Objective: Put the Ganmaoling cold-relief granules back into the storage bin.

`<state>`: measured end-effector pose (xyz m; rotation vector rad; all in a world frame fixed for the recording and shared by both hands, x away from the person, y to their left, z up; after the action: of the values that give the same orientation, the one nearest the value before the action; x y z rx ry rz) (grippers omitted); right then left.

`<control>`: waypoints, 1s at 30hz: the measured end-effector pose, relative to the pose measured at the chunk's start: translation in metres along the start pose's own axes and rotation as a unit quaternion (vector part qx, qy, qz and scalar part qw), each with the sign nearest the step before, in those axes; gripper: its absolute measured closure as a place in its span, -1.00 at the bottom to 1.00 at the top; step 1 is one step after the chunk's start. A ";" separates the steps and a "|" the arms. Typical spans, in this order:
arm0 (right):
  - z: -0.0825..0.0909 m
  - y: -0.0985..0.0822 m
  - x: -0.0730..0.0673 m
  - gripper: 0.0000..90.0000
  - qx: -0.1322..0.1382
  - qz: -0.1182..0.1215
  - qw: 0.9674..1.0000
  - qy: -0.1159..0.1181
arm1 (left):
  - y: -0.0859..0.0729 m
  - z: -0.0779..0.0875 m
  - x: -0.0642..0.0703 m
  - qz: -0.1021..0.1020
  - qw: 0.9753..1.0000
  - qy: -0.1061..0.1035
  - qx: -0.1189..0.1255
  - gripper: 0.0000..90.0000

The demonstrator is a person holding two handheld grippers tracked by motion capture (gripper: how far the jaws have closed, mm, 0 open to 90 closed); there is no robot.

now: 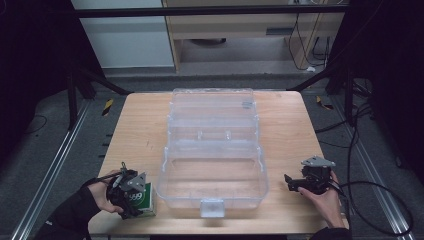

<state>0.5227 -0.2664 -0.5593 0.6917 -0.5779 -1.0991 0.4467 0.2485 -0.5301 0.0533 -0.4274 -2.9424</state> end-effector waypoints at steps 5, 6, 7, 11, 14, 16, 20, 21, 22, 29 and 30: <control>0.000 -0.001 -0.001 -0.99 -0.001 -0.003 1.000 0.003 | 0.001 0.003 0.002 0.000 1.000 0.001 -0.004 -0.68; 0.000 -0.001 -0.001 -0.99 -0.001 -0.003 1.000 0.003 | 0.001 0.005 0.002 0.001 1.000 0.000 -0.001 -0.68; 0.000 -0.001 -0.001 -0.99 -0.001 -0.004 1.000 0.004 | 0.002 0.008 0.002 0.001 1.000 0.002 0.002 -0.68; 0.000 -0.001 -0.001 -0.99 -0.001 -0.005 1.000 0.004 | 0.005 0.021 0.001 0.003 1.000 0.009 0.011 -0.68; 0.000 -0.001 -0.001 -0.99 -0.001 -0.005 1.000 0.003 | 0.007 0.032 0.000 0.005 1.000 0.017 0.017 -0.68; 0.000 -0.001 -0.001 -0.99 -0.001 -0.004 1.000 0.004 | 0.010 0.041 -0.001 0.007 0.999 0.023 0.024 -0.68; 0.000 -0.001 -0.001 -0.99 -0.003 -0.009 1.000 0.005 | 0.015 0.058 -0.004 0.006 0.999 0.031 0.030 -0.68; 0.000 -0.001 -0.001 -0.99 -0.002 -0.008 1.000 0.005 | 0.017 0.063 -0.005 0.006 0.999 0.036 0.033 -0.68; 0.001 -0.001 -0.001 -0.99 -0.002 -0.009 1.000 0.006 | 0.021 0.070 -0.006 0.007 0.999 0.039 0.036 -0.68; 0.000 -0.001 -0.003 -0.98 0.000 -0.009 1.000 0.009 | 0.036 0.094 -0.008 0.003 0.998 0.050 0.049 -0.68; 0.001 -0.001 -0.003 -0.98 0.000 -0.009 1.000 0.010 | 0.037 0.097 -0.008 0.001 0.998 0.052 0.047 -0.68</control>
<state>0.5211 -0.2643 -0.5596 0.7087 -0.5563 -1.1083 0.4551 0.2423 -0.4262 0.2155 -0.5492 -2.8997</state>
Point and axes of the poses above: each handheld gripper's, and its own axes: z roughly backward along the jaws, y roughly out of its top, x roughly to its right, the point moved 10 cm from there along -z, roughly forward along the jaws, and after that the axes turned 2 degrees about x, right-handed, at the moved point
